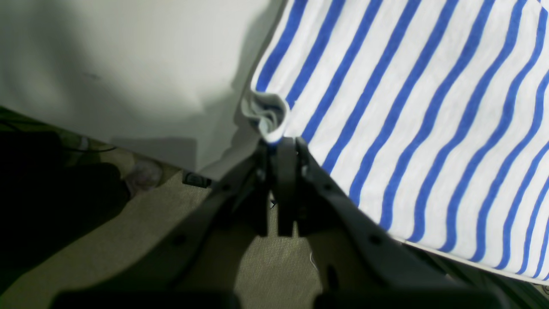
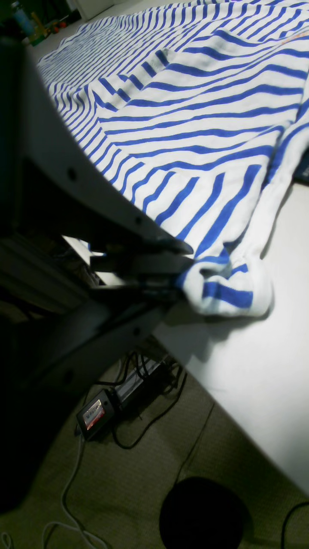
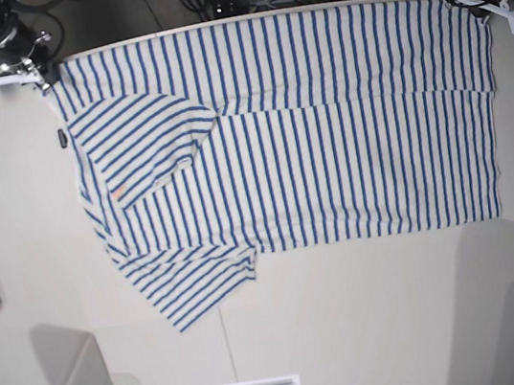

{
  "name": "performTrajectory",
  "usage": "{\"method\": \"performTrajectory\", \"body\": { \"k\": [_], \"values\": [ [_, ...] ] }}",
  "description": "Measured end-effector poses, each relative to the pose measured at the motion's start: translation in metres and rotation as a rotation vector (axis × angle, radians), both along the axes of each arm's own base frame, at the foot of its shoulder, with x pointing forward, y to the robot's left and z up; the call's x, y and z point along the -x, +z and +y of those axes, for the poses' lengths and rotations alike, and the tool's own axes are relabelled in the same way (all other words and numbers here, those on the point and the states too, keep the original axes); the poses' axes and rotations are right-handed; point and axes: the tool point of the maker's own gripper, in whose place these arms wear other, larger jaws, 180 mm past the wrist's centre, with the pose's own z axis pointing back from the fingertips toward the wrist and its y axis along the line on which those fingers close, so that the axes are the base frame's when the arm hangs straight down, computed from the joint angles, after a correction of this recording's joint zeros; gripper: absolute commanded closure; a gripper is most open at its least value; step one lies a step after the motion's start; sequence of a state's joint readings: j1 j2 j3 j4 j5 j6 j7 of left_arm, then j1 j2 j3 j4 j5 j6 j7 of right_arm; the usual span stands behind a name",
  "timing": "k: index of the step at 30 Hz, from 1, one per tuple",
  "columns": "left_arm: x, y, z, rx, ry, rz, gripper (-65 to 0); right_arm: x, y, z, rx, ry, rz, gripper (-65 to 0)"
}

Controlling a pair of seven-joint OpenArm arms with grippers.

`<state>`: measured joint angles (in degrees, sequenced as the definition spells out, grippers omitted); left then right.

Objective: Fold the T-shirt properly
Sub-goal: 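Drag the shirt by its shoulder edge toward the robot with both grippers, then release the shoulder edge and move the right gripper to the hem corner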

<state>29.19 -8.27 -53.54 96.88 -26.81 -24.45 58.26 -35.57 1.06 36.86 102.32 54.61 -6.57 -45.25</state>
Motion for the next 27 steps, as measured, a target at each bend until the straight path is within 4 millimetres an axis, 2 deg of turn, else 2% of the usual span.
{"method": "performTrajectory", "body": {
  "k": [12, 13, 15, 17, 19, 22, 24, 27],
  "values": [
    [0.000, 0.000, 0.000, -0.001, 0.000, 0.001, 0.0, -0.001, 0.000, 0.000, 0.000, 0.000, -0.001, 0.0],
    [0.000, 0.000, 0.000, -0.001, 0.000, 0.001, -3.0, -0.001, 0.000, 0.000, 0.000, 0.000, -0.001, -4.8],
    [0.000, 0.000, 0.000, 0.000, 0.000, 0.001, -18.6, 0.000, 0.000, -0.001, 0.005, 0.000, 0.001, -20.1],
    [0.000, 0.001, 0.001, -0.002, 0.000, 0.003, -33.4, 0.000, 0.002, -0.003, 0.018, -0.001, -0.002, -30.3],
    [-0.001, 0.001, 0.002, -0.003, 0.002, 0.000, -44.6, -0.002, 0.008, -0.003, 0.029, 0.006, -0.015, -30.9],
    [-0.007, 0.013, 0.005, -0.031, -0.001, -0.026, -54.8, -0.009, 0.022, -0.006, 0.054, 0.011, -0.049, -30.5],
    [-0.010, 0.036, 0.019, -0.087, 0.029, -0.084, -56.8, -0.011, 0.031, -0.017, 0.081, -0.015, -0.072, -30.5],
    [-0.010, 0.071, 0.050, -0.198, 0.100, -0.141, -56.4, -0.007, 0.036, -0.036, 0.127, -0.049, -0.069, -30.5]
  ]
}}
